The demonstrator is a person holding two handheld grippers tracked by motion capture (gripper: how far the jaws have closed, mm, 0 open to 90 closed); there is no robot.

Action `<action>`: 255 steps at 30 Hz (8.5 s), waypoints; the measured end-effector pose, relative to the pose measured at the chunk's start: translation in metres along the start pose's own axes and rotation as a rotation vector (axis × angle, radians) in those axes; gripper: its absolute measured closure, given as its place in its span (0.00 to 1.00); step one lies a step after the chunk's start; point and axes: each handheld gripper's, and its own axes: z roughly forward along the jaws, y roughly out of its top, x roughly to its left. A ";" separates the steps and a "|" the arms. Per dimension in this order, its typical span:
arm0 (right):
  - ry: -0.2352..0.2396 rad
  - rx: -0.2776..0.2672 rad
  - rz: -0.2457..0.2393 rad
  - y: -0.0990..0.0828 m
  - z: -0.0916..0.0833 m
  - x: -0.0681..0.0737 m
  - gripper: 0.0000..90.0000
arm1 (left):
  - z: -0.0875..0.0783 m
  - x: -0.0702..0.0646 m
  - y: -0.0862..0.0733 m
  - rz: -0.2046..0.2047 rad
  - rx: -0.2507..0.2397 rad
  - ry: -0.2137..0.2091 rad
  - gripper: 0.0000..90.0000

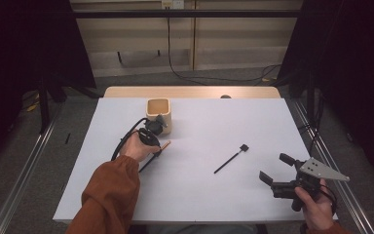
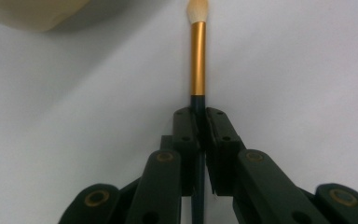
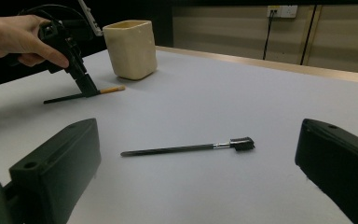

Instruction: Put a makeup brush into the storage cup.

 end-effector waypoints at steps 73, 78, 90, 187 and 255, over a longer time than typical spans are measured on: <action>0.000 -0.001 0.005 0.000 0.000 0.000 0.00 | -0.067 -0.004 -0.039 0.073 -0.717 -0.159 0.93; -0.001 0.000 0.005 0.000 0.000 0.000 0.00 | -0.071 -0.004 -0.043 0.088 -0.791 -0.159 0.93; -0.001 0.000 0.007 0.000 0.000 0.000 0.00 | -0.080 -0.006 -0.047 0.056 -0.898 -0.178 0.93; 0.005 -0.008 0.017 0.000 0.000 -0.001 0.00 | -0.124 0.034 0.021 0.041 -1.103 -0.011 0.93; 0.011 0.001 0.021 -0.001 0.000 -0.001 0.00 | -0.058 0.050 0.015 0.004 -1.014 -0.015 0.93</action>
